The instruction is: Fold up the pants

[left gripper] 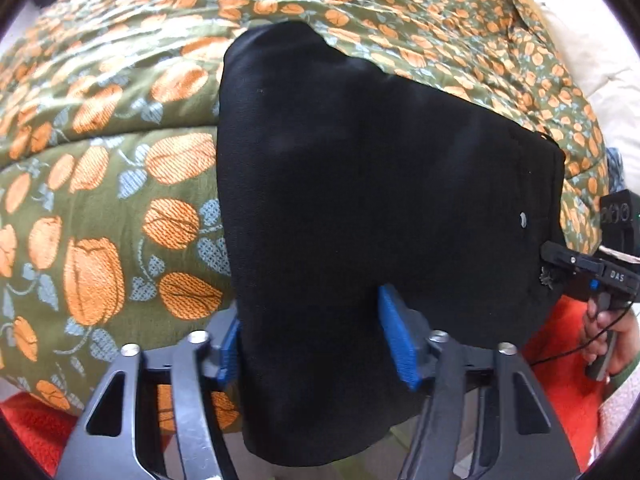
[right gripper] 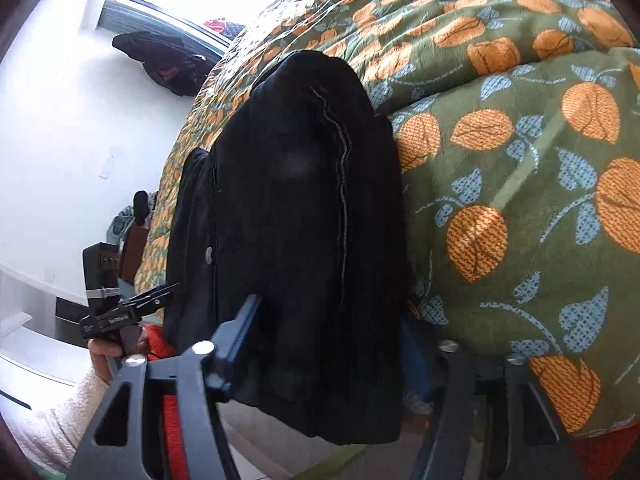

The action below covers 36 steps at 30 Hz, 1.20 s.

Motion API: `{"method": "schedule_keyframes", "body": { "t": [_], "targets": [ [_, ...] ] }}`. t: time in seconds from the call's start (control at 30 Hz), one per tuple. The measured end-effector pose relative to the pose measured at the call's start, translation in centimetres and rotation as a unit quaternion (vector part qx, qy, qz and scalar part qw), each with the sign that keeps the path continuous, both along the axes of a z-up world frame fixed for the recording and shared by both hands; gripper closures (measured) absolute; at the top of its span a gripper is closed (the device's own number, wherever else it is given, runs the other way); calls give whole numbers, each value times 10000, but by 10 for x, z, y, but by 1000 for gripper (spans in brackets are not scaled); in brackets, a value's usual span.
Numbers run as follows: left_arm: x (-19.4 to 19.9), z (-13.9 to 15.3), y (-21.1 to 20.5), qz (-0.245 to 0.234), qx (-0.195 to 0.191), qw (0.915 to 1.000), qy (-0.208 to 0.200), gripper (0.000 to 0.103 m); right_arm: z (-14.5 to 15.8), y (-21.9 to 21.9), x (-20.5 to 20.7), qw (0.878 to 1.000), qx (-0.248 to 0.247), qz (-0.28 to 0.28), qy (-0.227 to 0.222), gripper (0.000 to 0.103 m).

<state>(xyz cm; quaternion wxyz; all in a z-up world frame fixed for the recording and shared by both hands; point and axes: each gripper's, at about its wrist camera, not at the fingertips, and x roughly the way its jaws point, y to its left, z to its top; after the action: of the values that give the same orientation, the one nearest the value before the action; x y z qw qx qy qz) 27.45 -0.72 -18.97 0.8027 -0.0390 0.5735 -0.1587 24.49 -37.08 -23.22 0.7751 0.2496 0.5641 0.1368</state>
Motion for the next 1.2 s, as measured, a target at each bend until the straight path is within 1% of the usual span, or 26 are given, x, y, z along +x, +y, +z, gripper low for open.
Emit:
{"method": "schedule_keyframes", "body": {
  "t": [0.03,0.07,0.1,0.2,0.33,0.43,0.47,0.5,0.53,0.57,0.6,0.63,0.67,0.7,0.73,0.77,0.8,0.83,0.87,0.9,0.93,1.0,1.03,1.07,1.13,1.2],
  "targets": [
    [-2,9,-1,-5,-10,10000,-34,82,9,7,0,9996,-191,154,-115,65],
    [-2,20,-2,-19,-37,10000,-89,85,19,15,-3,9989,-313,260,-241,68],
    [-2,33,-1,-56,-142,9997,-195,86,30,21,-3,9981,-357,329,-385,71],
    [5,78,2,-136,-501,9968,-608,86,69,44,5,9932,-373,600,-923,73],
    [36,130,10,-41,-271,9893,-1434,86,112,74,44,9821,-511,877,-1584,74],
    [72,151,24,184,-182,9804,-1955,85,130,77,85,9750,-648,790,-1972,74],
    [86,152,24,230,-82,9769,-2122,81,131,75,102,9740,-642,728,-2047,73],
    [98,148,25,297,113,9737,-2256,76,129,72,117,9742,-624,668,-2063,73],
    [111,139,23,440,327,9719,-2291,63,124,66,131,9755,-644,551,-2030,70],
    [118,127,29,651,560,9705,-2255,43,117,61,145,9771,-756,437,-1939,68],
    [123,115,34,857,772,9691,-2182,38,104,55,157,9800,-927,362,-1723,61],
    [124,104,41,995,910,9678,-2124,37,87,48,167,9835,-1177,291,-1344,54],
    [121,93,46,1087,1028,9679,-2022,37,73,41,175,9826,-1565,157,-984,53],
    [113,85,51,1143,1085,9682,-1940,36,61,33,174,9779,-1952,68,-748,53],
    [100,78,55,1164,1109,9681,-1922,33,56,27,167,9719,-2266,39,-636,53],
    [87,73,55,1154,1191,9665,-1961,24,55,22,156,9663,-2495,12,-633,53],
    [73,70,53,1152,1340,9619,-2085,19,56,19,144,9617,-2662,-8,-650,47],
    [58,67,49,1179,1537,9552,-2237,11,56,16,132,9573,-2818,-3,-647,30],
    [44,65,44,1200,1729,9484,-2371,5,59,18,119,9512,-3020,2,-639,20],
    [30,63,39,1186,1873,9433,-2469,4,62,22,108,9443,-3227,-9,-650,9],
    [22,65,30,1145,1941,9419,-2491,4,67,27,95,9392,-3362,-24,-704,8],
    [7,66,21,1089,1890,9483,-2304,3,77,40,69,9379,-3374,-77,-809,5],
    [1,69,19,1116,1816,9515,-2218,3,81,47,58,9401,-3302,-119,-838,1],
    [-6,73,16,1195,1798,9520,-2171,3,86,55,47,9428,-3213,-170,-872,0],
    [-20,83,7,1336,2060,9446,-2179,3,95,73,26,9463,-3066,-261,-995,0],
    [-37,93,1,1264,2203,9379,-2362,3,100,92,8,9462,-3013,-332,-1131,0]
  ]
}}
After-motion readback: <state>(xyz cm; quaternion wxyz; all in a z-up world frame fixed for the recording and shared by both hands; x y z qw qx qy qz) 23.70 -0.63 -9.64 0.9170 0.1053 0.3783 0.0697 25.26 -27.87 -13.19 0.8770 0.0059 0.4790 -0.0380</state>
